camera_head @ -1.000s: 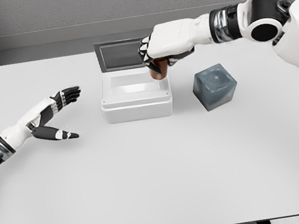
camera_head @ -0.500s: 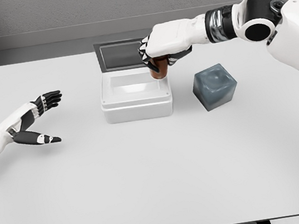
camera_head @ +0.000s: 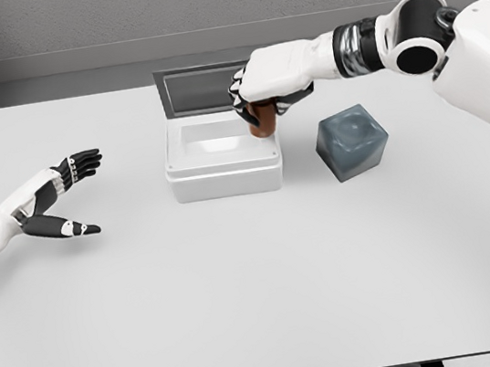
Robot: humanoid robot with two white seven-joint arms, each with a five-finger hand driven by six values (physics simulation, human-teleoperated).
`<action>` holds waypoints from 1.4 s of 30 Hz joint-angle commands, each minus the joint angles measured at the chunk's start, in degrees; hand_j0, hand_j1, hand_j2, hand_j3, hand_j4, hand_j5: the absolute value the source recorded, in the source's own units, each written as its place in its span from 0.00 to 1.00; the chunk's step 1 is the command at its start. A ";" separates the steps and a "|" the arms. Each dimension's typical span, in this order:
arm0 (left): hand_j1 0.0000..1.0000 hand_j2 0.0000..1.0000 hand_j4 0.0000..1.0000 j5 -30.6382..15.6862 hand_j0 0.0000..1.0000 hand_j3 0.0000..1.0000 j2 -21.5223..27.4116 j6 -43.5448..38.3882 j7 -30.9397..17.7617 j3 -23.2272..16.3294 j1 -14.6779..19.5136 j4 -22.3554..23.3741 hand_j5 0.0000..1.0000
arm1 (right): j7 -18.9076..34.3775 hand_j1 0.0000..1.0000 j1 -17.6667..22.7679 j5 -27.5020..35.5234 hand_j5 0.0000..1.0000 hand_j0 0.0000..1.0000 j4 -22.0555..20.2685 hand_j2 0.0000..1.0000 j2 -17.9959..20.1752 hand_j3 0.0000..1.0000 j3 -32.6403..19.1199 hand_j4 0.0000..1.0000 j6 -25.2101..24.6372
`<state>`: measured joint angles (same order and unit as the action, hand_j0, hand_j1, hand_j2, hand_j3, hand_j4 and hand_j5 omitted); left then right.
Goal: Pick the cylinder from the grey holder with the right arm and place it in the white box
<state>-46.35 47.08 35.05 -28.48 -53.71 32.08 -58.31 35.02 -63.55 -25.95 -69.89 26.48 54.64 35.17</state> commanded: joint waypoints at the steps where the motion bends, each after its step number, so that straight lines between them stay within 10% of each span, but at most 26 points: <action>1: 1.00 1.00 1.00 -0.32 1.00 1.00 0.03 -0.05 0.00 0.10 0.00 -0.04 1.00 | -0.02 0.34 -0.09 0.29 0.34 0.34 0.02 0.34 -0.03 0.34 -0.06 0.34 -0.17; 9: 1.00 1.00 1.00 -0.41 1.00 1.00 0.03 -0.05 0.00 0.01 0.00 -0.04 1.00 | -0.02 0.40 -0.09 -1.29 0.40 0.40 0.90 0.40 -0.91 0.40 -0.14 0.40 -0.17; 10: 1.00 1.00 1.00 -0.41 1.00 1.00 0.03 -0.05 0.00 0.10 0.00 -0.04 1.00 | -0.02 1.00 0.00 -1.29 1.00 1.00 0.81 1.00 -0.91 1.00 -0.23 1.00 -0.17; 24: 1.00 1.00 1.00 -0.32 1.00 1.00 0.03 -0.05 -0.09 0.10 -0.09 -0.13 1.00 | -0.02 1.00 0.00 -0.85 1.00 1.00 -5.43 1.00 0.32 1.00 -3.83 1.00 -0.17; 29: 1.00 1.00 1.00 -0.58 1.00 1.00 -0.67 -0.05 0.09 0.10 5.09 -0.22 1.00 | -0.02 1.00 5.36 -0.33 1.00 1.00 -18.61 1.00 10.34 1.00 -6.30 1.00 -0.17; 32: 1.00 1.00 1.00 -0.94 1.00 1.00 -5.76 -0.05 -0.26 4.57 8.26 -0.48 1.00 | -0.02 1.00 15.81 2.57 1.00 1.00 -26.79 1.00 21.76 1.00 -15.69 1.00 -0.17; 37: 1.00 1.00 1.00 2.05 1.00 1.00 -13.41 -4.03 -2.11 6.69 13.18 7.33 1.00 | -0.02 1.00 30.93 8.28 1.00 1.00 -26.97 1.00 35.74 1.00 -37.93 1.00 -0.17; 42: 1.00 1.00 1.00 6.89 1.00 1.00 -19.30 -3.85 -2.99 6.69 14.76 13.67 1.00 | -0.02 1.00 31.91 9.25 1.00 1.00 -27.23 1.00 38.64 1.00 -38.11 1.00 -0.17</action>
<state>-40.94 30.20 31.44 -31.20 -47.27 46.85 -47.08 35.03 -31.64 -17.78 -96.83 63.39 18.08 35.15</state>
